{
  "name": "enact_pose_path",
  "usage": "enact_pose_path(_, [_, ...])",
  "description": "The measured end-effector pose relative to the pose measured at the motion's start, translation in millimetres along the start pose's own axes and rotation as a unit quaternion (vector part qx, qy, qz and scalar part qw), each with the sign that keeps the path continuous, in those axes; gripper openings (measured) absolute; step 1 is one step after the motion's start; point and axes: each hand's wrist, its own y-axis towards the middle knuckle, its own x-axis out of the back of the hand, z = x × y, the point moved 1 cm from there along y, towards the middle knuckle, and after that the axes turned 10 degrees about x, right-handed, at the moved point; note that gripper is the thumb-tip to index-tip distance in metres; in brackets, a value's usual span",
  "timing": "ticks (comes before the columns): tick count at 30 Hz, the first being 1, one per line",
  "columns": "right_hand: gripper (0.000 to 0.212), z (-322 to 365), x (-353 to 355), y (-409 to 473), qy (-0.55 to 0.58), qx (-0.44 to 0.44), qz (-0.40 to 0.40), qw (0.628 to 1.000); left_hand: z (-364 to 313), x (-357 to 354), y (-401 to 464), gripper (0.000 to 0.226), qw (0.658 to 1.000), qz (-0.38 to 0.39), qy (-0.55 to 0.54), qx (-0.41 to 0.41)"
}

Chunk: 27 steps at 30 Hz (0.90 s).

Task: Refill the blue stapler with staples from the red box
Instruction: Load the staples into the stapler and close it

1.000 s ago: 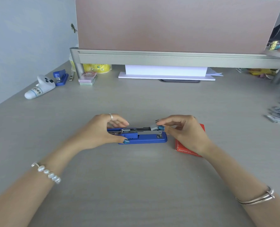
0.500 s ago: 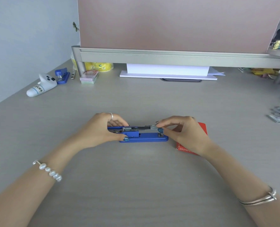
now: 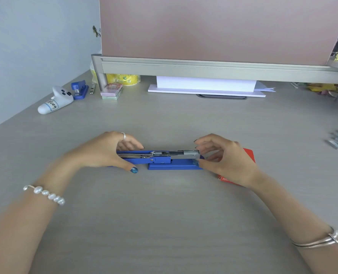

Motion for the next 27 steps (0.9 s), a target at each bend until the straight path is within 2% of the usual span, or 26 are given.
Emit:
enact_pose_path(4, [0.046,-2,0,0,-0.026,-0.015,0.033,0.999,13,16,-4,0.045,0.999,0.018,-0.013,0.029])
enact_pose_path(8, [0.042,-3,-1,1,-0.037,-0.016,0.044,0.998,15,20,-7,0.04,0.999,0.009,-0.042,0.026])
enact_pose_path(11, [0.038,-2,-2,1,-0.032,-0.019,0.042,0.998,13,29,-11,0.054,0.993,-0.08,-0.086,0.008])
enact_pose_path(14, [0.041,-1,-2,2,-0.028,-0.018,0.041,0.999,5,32,-12,0.058,0.967,-0.192,-0.167,-0.036])
enact_pose_path(18, [0.043,-1,-3,1,-0.034,-0.02,0.043,0.998,-19,16,-11,0.072,0.923,-0.251,-0.272,-0.107])
enact_pose_path(20, [0.044,-2,-2,1,-0.034,-0.022,0.043,0.998,-31,6,-8,0.075,0.905,-0.257,-0.31,-0.135])
enact_pose_path(22, [0.045,-2,-2,1,-0.038,-0.024,0.043,0.998,-42,-4,-4,0.064,0.898,-0.248,-0.328,-0.155])
enact_pose_path(24, [0.046,-2,-2,1,-0.042,-0.026,0.042,0.998,-53,-16,1,0.049,0.904,-0.235,-0.312,-0.173])
enact_pose_path(27, [0.049,-1,-2,0,-0.048,-0.028,0.045,0.997,-64,-31,9,0.042,0.917,-0.209,-0.289,-0.18])
